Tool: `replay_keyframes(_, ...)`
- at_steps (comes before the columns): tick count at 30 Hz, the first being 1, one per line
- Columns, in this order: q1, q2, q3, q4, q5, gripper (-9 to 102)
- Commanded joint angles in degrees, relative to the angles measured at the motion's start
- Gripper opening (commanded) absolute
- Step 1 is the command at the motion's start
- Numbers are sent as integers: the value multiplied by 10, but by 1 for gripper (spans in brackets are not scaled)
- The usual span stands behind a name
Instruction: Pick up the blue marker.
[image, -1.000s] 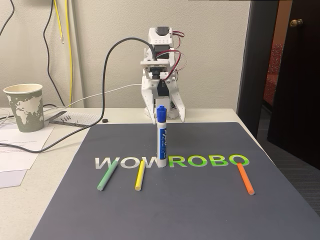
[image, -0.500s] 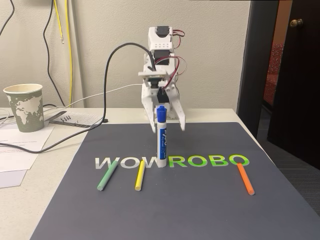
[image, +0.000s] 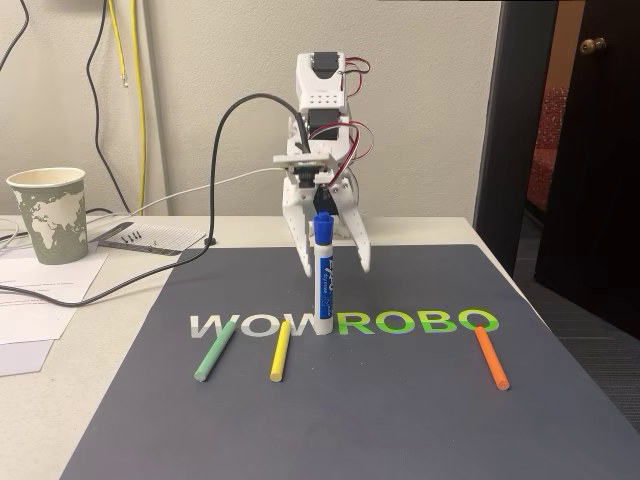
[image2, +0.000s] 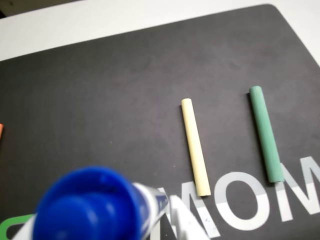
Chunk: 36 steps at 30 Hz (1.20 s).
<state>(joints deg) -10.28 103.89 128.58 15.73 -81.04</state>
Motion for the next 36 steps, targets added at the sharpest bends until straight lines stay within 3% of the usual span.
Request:
replay_keyframes(1, -4, -3, -4, -16, 4, 28)
replay_keyframes(17, -9, -17, -4, -31, 13, 4)
replay_keyframes(36, -9, -10, -12, -24, 32, 2)
